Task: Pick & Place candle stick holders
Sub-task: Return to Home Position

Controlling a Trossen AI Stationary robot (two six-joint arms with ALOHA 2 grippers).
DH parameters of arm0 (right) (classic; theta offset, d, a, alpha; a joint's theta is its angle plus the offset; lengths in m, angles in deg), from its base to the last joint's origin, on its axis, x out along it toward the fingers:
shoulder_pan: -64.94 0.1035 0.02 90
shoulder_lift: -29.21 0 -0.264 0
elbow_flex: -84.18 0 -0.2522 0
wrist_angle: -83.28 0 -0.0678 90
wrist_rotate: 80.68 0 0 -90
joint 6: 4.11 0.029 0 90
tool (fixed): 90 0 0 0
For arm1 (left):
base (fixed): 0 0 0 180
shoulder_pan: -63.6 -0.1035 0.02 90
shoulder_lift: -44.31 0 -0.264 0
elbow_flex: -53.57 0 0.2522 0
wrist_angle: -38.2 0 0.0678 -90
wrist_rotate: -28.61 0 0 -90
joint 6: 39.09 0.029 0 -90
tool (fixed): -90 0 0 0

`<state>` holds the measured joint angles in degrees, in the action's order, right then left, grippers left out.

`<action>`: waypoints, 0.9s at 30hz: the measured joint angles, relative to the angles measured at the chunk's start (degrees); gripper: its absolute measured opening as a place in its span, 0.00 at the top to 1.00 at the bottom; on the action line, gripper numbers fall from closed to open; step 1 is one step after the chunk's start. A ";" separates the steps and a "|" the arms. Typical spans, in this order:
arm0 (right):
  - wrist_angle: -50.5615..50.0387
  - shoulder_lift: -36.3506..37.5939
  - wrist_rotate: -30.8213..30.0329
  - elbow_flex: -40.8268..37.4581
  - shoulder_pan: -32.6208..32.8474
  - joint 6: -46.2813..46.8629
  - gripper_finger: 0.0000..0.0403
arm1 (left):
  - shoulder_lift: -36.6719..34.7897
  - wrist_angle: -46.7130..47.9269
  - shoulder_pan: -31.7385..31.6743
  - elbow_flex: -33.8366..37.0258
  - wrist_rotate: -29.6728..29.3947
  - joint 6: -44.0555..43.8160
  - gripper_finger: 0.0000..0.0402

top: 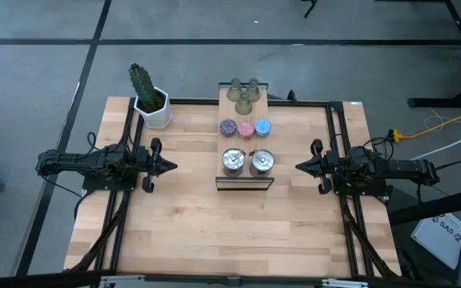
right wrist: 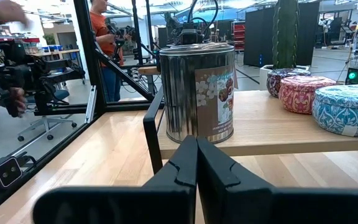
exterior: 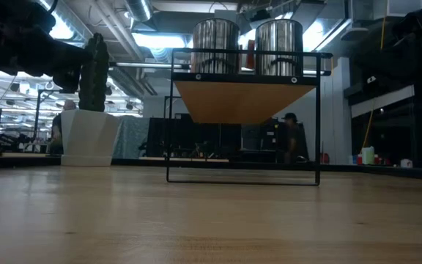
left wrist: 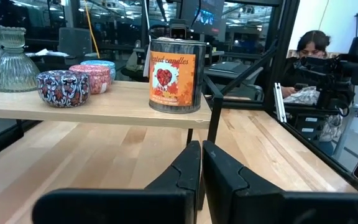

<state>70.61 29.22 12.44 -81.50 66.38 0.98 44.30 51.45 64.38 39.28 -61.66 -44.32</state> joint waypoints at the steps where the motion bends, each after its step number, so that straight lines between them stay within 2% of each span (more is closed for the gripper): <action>1: 0.01 0.00 0.00 0.00 0.00 0.00 0.99 | 0.00 0.00 0.00 0.00 -0.02 0.00 0.97; 27: -0.01 0.00 0.00 0.00 -0.01 -0.01 0.99 | 0.00 0.04 0.00 0.00 -0.09 0.00 0.98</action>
<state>70.60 29.22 12.44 -81.50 66.37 0.97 44.30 51.49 64.38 39.28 -61.75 -44.32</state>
